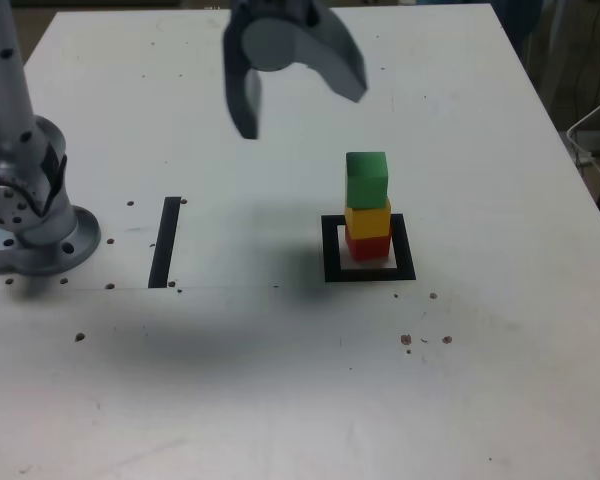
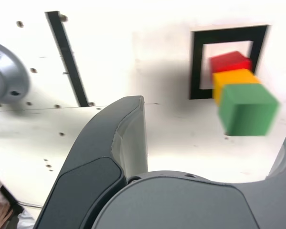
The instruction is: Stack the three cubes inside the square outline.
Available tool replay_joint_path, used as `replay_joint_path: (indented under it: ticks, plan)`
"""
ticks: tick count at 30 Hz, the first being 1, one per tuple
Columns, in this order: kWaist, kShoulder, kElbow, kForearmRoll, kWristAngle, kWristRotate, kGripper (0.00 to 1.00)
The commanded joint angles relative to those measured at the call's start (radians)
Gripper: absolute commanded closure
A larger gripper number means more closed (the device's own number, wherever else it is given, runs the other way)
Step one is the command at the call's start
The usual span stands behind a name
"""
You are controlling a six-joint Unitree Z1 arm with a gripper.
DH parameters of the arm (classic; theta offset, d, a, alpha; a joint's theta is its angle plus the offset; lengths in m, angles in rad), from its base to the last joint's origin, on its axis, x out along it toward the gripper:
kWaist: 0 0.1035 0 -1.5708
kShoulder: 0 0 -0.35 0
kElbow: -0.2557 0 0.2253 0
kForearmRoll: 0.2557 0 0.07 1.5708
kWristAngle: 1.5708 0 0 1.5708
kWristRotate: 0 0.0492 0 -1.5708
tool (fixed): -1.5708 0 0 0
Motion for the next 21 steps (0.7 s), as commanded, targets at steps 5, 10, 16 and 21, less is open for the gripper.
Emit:
replay_joint_path:
  ticks: [5, 10, 16, 21]
  plan:
    - [0.097, -0.086, 0.174, -0.019, 0.021, 0.083, 0.00]
    - [0.188, -0.121, 0.329, -0.059, 0.076, 0.141, 0.00]
    - [0.217, -0.145, 0.475, -0.108, 0.119, 0.153, 0.00]
    - [0.212, -0.157, 0.565, -0.152, 0.096, 0.154, 0.00]
